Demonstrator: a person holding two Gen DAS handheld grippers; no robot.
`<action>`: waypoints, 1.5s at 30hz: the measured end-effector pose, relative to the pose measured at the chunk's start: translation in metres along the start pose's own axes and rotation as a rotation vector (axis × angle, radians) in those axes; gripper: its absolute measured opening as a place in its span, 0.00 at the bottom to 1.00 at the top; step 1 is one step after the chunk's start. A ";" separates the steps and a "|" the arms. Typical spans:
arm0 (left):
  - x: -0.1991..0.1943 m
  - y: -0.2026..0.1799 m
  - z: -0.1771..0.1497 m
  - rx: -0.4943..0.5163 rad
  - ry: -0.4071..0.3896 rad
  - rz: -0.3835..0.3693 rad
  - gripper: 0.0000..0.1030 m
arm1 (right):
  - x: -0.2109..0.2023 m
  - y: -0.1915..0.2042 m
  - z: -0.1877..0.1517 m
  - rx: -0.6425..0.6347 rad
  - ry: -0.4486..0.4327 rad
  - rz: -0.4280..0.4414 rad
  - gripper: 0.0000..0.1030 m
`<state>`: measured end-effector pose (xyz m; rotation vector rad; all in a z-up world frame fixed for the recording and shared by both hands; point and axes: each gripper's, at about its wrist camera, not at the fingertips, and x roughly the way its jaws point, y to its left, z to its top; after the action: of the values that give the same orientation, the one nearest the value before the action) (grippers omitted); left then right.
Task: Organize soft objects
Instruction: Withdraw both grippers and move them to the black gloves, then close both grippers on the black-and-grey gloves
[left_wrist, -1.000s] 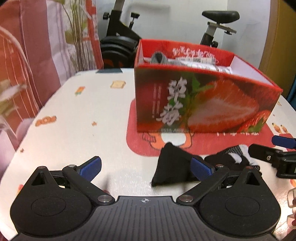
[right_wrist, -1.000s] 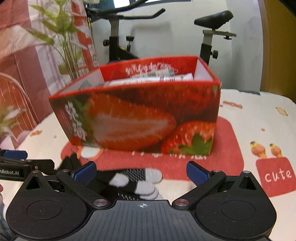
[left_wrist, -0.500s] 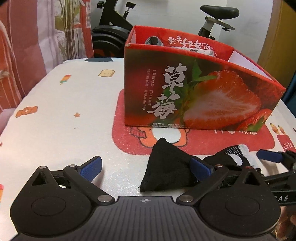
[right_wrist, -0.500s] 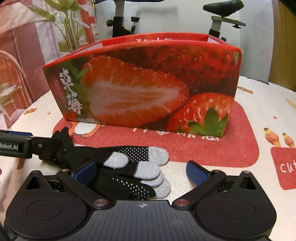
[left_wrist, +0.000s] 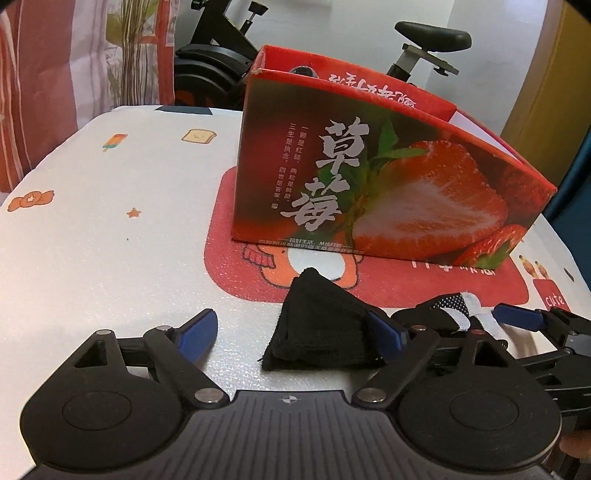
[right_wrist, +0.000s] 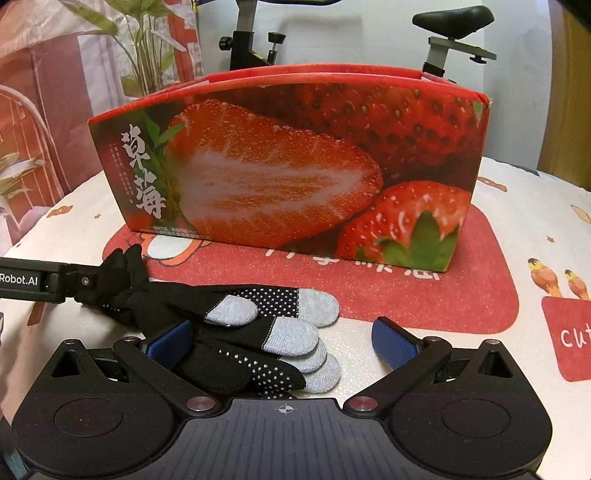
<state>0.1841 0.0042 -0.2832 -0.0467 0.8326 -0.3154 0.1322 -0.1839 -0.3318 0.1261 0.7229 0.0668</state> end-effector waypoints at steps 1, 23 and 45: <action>0.000 -0.001 -0.001 0.001 -0.002 0.001 0.86 | 0.000 0.000 0.000 -0.001 0.001 0.000 1.00; -0.009 -0.005 -0.012 0.012 -0.012 0.002 0.78 | -0.003 0.002 -0.002 -0.021 0.011 0.007 1.00; -0.018 -0.008 -0.018 0.008 -0.019 -0.057 0.31 | -0.013 0.010 -0.004 -0.032 0.032 0.022 0.78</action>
<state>0.1576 0.0031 -0.2816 -0.0660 0.8124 -0.3711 0.1200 -0.1751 -0.3248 0.1022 0.7519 0.1017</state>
